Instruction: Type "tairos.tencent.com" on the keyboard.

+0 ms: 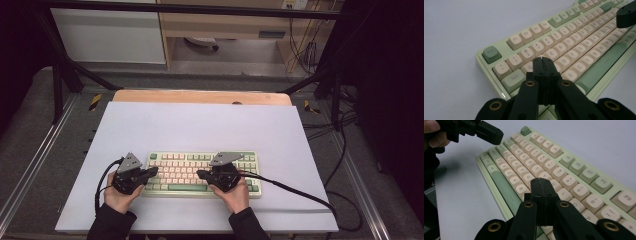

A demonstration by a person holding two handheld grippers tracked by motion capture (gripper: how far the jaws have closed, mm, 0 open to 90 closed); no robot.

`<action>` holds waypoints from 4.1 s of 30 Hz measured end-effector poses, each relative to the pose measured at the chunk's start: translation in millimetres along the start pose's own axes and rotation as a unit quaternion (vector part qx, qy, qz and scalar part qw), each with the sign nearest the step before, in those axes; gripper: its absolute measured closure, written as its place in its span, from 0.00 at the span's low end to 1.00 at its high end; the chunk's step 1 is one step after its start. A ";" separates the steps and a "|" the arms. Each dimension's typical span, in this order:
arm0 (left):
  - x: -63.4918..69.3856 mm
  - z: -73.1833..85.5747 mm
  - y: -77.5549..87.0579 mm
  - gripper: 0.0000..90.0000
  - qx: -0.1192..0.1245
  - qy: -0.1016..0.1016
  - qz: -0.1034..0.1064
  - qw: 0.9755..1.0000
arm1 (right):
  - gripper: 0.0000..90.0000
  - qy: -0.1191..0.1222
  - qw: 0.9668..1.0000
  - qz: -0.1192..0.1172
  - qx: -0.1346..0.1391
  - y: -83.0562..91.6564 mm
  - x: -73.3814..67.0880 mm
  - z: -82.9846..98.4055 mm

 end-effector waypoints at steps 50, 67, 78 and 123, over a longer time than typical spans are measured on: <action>50.2 -7.1 -30.8 1.00 -0.030 -0.053 0.044 0.997 | 1.00 -0.020 0.999 0.027 0.011 40.3 22.8 21.8; 43.0 -10.2 -21.5 1.00 -0.017 -0.046 0.038 0.998 | 1.00 -0.020 0.999 0.025 0.010 38.6 22.5 23.1; 34.4 -14.9 -19.6 1.00 -0.013 -0.035 0.031 0.999 | 1.00 -0.023 0.999 0.025 0.011 38.1 22.5 23.7; 23.0 -20.8 -42.3 1.00 -0.028 -0.024 0.007 0.999 | 1.00 -0.021 0.999 0.023 0.012 39.0 22.0 23.0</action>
Point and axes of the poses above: each handheld gripper's, and its own axes: y roughly backward along the jaws, z roughly out of its underside, x roughly to its right, the point moved 4 cm from there along -y, roughly forward along the jaws, and after that the axes turned 6 degrees about -z, right-handed, at the moved point
